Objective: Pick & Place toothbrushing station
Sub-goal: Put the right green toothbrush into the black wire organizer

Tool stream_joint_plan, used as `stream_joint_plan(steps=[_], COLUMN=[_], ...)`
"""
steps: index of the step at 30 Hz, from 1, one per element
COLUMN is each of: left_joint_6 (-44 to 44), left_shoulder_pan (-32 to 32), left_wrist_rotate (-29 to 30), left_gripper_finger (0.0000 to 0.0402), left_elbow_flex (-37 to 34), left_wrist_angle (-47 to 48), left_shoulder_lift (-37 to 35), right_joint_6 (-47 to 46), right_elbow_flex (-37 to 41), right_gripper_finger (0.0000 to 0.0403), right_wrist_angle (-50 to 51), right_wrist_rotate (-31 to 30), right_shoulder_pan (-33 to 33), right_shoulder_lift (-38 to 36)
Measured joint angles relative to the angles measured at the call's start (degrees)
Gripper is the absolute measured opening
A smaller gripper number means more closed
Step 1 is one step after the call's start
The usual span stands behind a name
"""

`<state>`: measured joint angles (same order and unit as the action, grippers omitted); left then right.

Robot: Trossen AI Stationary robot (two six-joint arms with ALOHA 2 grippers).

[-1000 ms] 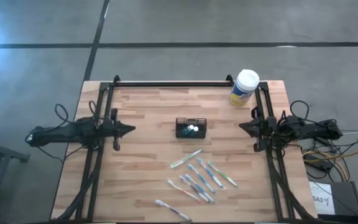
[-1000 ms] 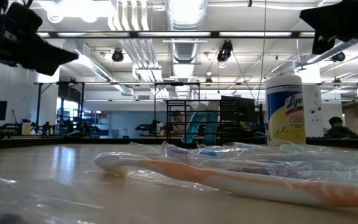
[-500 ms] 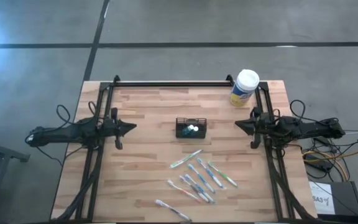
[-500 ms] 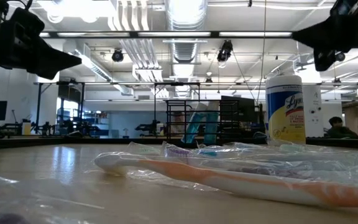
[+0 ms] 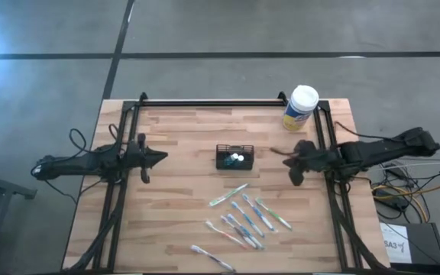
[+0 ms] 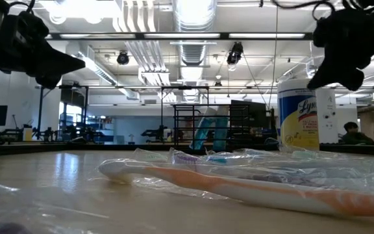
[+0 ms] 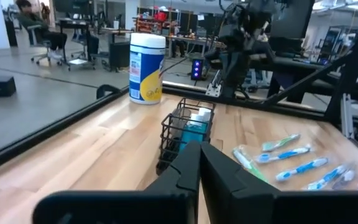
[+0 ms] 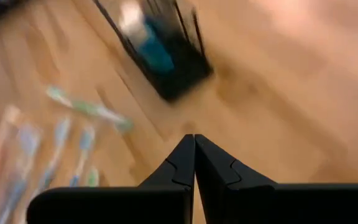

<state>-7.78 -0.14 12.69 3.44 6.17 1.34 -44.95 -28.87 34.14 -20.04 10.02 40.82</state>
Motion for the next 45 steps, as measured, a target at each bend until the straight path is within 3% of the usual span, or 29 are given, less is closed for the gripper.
stream_joint_plan(steps=[7, 15, 22, 32, 39, 45], left_joint_6=[-6.19, -9.96, -8.09, -7.35, -10.35, -10.06], left_shoulder_pan=[-0.02, -0.02, -0.02, 0.02, 0.02, 0.0], left_wrist_rotate=[-0.02, -3.45, -5.35, -5.51, -6.26, -7.72], left_gripper_finger=[0.0029, 0.0024, 0.0025, 0.0026, 0.0024, 0.0023], left_elbow_flex=[0.03, -0.11, -0.15, -0.52, -0.58, 0.01], left_wrist_angle=[0.13, 0.13, 0.22, -0.18, -0.2, 0.42], left_shoulder_lift=[0.27, 0.79, 0.83, 1.05, 1.14, 1.11], right_joint_6=[-6.13, -10.91, -7.09, -7.71, -11.83, -14.86], right_elbow_flex=[-10.74, -21.28, -29.8, -40.46, -40.24, -38.7], right_gripper_finger=[0.0008, 0.001, 0.0077, 0.0205, 0.0226, 0.0226], right_wrist_angle=[4.92, 11.72, 13.77, 13.88, 17.69, 19.24], right_wrist_rotate=[9.29, 13.66, 23.97, 17.28, 17.32, 15.05], right_shoulder_pan=[6.71, 13.11, 13.71, 13.6, 15.03, 17.28], right_shoulder_lift=[19.91, 37.22, 46.95, 58.56, 65.68, 64.67])
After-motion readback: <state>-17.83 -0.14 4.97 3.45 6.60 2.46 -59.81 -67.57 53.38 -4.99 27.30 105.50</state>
